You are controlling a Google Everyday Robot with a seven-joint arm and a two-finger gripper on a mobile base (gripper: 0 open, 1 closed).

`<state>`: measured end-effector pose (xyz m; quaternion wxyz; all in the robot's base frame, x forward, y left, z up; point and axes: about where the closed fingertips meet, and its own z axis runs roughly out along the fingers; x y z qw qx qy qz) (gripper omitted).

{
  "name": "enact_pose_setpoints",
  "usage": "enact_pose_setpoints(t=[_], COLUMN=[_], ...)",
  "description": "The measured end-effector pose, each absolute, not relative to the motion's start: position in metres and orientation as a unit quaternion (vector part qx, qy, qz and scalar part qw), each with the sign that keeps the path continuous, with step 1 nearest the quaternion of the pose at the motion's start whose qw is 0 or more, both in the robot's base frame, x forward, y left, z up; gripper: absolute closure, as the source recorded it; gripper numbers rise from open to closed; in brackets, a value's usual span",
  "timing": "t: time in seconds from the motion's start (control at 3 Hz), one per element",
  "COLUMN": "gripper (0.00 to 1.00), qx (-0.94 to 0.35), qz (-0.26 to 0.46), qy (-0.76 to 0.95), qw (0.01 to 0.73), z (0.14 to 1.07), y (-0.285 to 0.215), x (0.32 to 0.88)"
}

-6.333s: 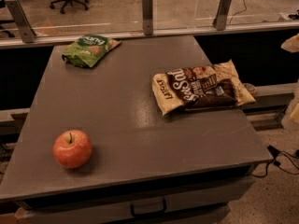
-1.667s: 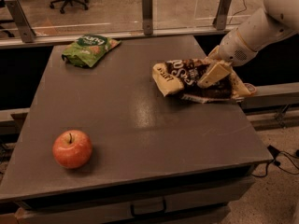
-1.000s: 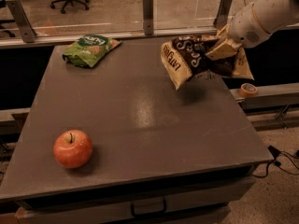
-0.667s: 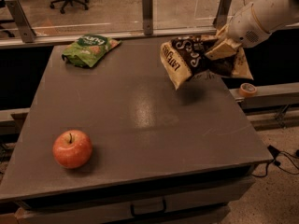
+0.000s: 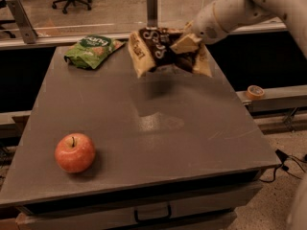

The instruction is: Move brown chip bag near green rice chip bag

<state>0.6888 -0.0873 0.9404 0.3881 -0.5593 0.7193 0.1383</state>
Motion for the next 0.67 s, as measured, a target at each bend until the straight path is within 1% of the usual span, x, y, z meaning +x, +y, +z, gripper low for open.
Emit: enact_pose_setpoints(t=[0.33,0.67], gripper=[1.00,1.00], qx=[-0.529,-0.498], qz=[0.160,0.170], qy=[0.725,0.746], qw=[0.411,0.409], z=[0.944,0.929], y=[-0.034,0.001], x=[0.730,0.764])
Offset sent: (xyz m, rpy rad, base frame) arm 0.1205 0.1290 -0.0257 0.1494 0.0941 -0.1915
